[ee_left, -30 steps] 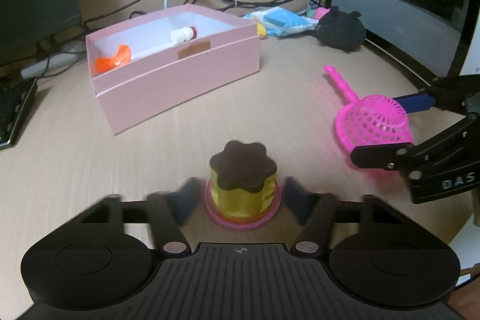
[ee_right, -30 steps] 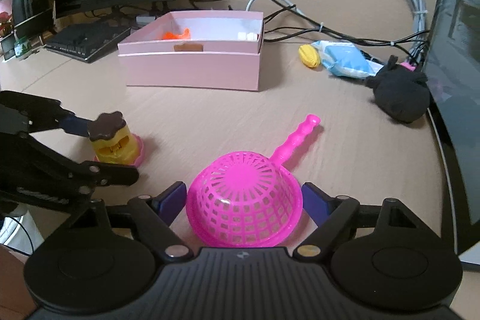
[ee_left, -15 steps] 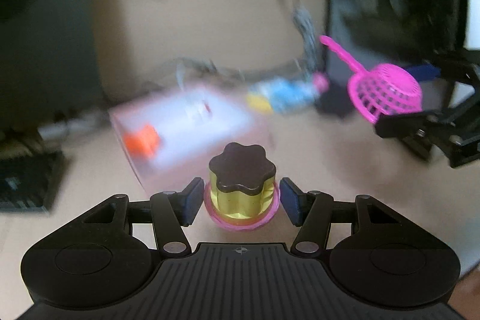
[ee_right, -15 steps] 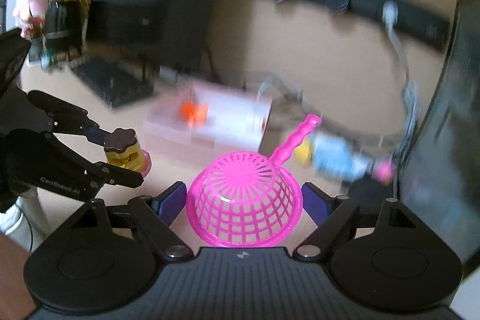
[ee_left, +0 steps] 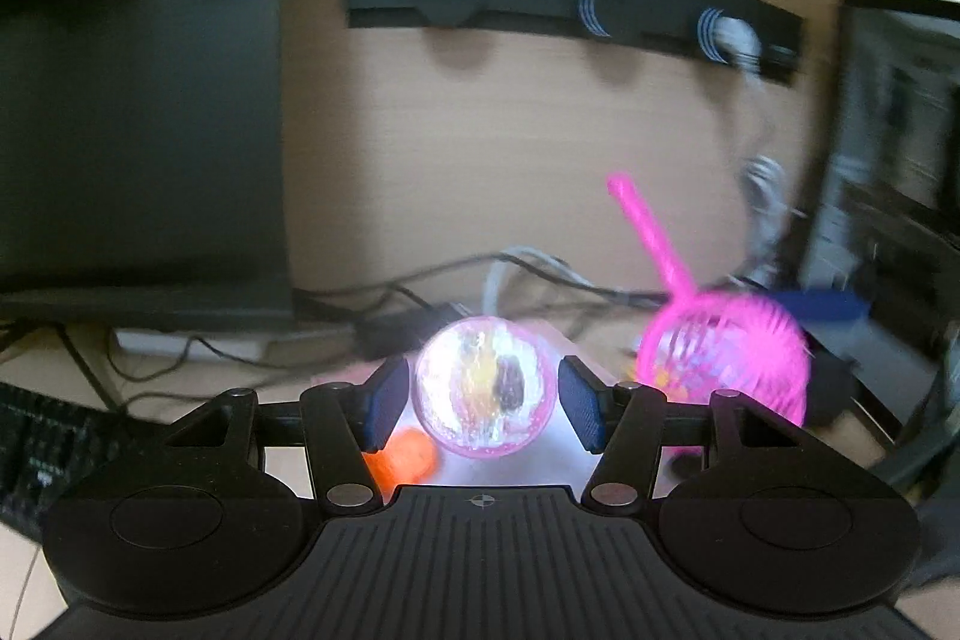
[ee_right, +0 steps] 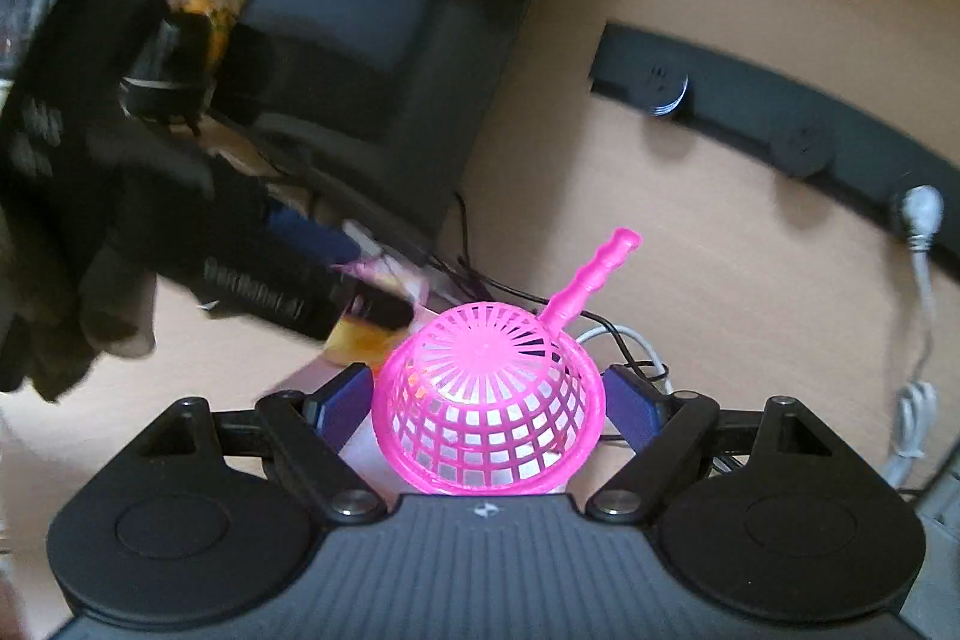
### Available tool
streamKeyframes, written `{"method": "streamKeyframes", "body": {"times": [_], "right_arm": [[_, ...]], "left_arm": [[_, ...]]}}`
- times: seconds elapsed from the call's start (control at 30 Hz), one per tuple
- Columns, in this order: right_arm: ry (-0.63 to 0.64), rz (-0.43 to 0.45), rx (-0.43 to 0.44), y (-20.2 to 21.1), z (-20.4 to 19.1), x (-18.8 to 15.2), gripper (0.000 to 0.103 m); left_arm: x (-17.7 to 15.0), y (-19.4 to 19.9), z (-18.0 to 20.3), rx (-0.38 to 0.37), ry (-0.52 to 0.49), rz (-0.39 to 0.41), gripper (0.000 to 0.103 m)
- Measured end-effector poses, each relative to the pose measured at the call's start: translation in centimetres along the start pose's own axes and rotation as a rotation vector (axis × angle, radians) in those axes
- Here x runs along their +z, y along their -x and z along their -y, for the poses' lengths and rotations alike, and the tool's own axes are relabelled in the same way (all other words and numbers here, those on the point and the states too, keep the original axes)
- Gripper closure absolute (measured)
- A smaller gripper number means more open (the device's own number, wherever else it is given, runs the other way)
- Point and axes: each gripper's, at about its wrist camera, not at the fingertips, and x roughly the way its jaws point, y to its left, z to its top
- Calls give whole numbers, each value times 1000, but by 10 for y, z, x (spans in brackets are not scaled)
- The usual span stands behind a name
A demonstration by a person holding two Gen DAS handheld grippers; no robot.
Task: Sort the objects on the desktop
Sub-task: 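Carry the pudding cup and strainer into the pink box and open both grippers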
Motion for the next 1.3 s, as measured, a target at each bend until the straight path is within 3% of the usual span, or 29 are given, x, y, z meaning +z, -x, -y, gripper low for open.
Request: {"method": "streamKeyframes", "body": {"times": [0.03, 0.1, 0.2, 0.4, 0.5, 0.6, 0.73, 0.83, 1.1, 1.2, 1.3], "right_arm": [[-4, -30, 3, -17, 0, -1, 19], [-34, -96, 20, -46, 2, -7, 19], [-155, -129, 47, -53, 10, -22, 14], [-485, -192, 26, -52, 39, -57, 8], [-641, -230, 65, -59, 50, -74, 7], [-746, -240, 119, -74, 53, -78, 4], [-759, -216, 170, -86, 38, -69, 4], [-714, -208, 173, -96, 20, -58, 4], [-697, -196, 208, -125, 3, -39, 1], [-657, -182, 178, -120, 7, -35, 4], [-589, -133, 7, -100, 27, -38, 4]], "left_arm": [[2, -10, -6, 3, 12, -8, 41], [2, -16, -18, 4, 41, -29, 29], [-16, -4, -28, -6, 40, -48, 10], [-78, 12, -34, -47, 91, -198, 7], [-98, 5, -35, -69, 124, -266, 7], [-101, -2, -39, -91, 118, -279, 7], [-98, -12, -45, -110, 94, -262, 5], [-97, -17, -57, -46, 86, -253, 4], [-97, -14, -78, 1, 95, -247, 4], [-95, -12, -81, -5, 107, -248, 3], [-95, -3, -83, 11, 119, -244, 2]]}}
